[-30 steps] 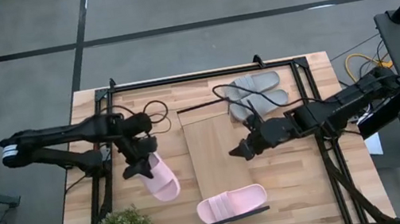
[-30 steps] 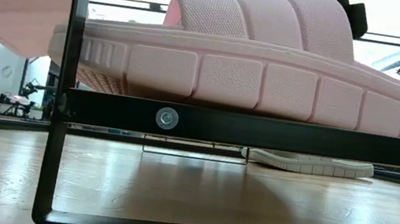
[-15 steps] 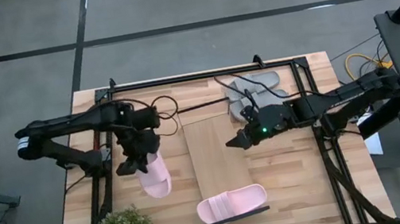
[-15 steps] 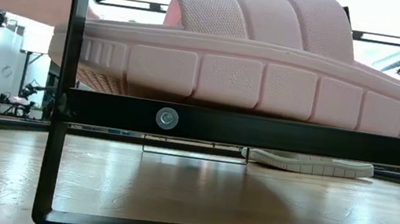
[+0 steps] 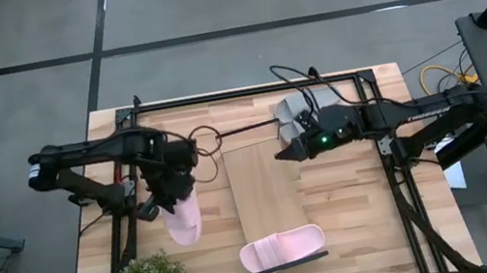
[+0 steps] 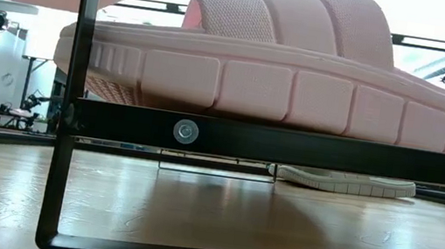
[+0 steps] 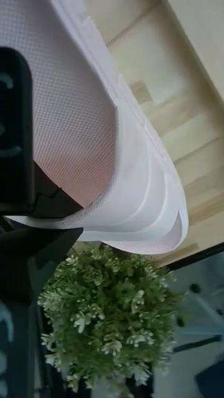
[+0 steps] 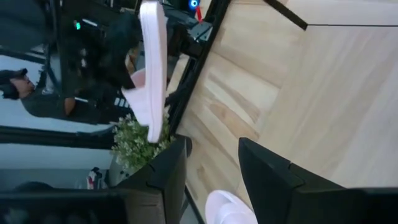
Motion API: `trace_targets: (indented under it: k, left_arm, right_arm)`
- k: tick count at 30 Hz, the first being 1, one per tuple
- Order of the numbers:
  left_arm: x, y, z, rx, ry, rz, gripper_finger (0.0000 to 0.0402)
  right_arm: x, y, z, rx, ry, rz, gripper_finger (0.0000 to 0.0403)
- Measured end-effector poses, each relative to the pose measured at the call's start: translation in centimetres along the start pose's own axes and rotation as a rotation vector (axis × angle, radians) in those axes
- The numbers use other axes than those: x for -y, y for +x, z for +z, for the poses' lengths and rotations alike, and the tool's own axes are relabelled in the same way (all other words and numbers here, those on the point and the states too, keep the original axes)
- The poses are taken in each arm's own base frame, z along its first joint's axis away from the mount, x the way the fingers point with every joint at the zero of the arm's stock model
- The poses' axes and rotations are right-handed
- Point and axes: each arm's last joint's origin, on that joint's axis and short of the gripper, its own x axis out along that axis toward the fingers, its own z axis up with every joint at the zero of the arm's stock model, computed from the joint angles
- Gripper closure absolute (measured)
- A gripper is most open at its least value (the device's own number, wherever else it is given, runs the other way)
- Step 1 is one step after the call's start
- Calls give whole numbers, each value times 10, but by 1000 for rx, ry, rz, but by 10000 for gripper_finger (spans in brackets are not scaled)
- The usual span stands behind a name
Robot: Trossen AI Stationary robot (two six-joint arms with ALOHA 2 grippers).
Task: Pick and place slides into the shelf
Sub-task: Put the pink slide on the shelf
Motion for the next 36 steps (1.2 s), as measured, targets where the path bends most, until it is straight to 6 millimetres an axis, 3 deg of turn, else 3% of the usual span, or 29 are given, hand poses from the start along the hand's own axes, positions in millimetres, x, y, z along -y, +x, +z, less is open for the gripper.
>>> trace_targets:
  k: [11,24,36]
  left_arm:
    - [13,22,16,-115,125,27,401]
    - [19,9,56,-71,213,107,401]
    - [28,31,87,-121,316,87,401]
  right_arm:
    - [5,-1,11,-37,28,19,240]
    - [8,1,19,-33,86,21,198]
    - [8,21,26,-38,96,90,191]
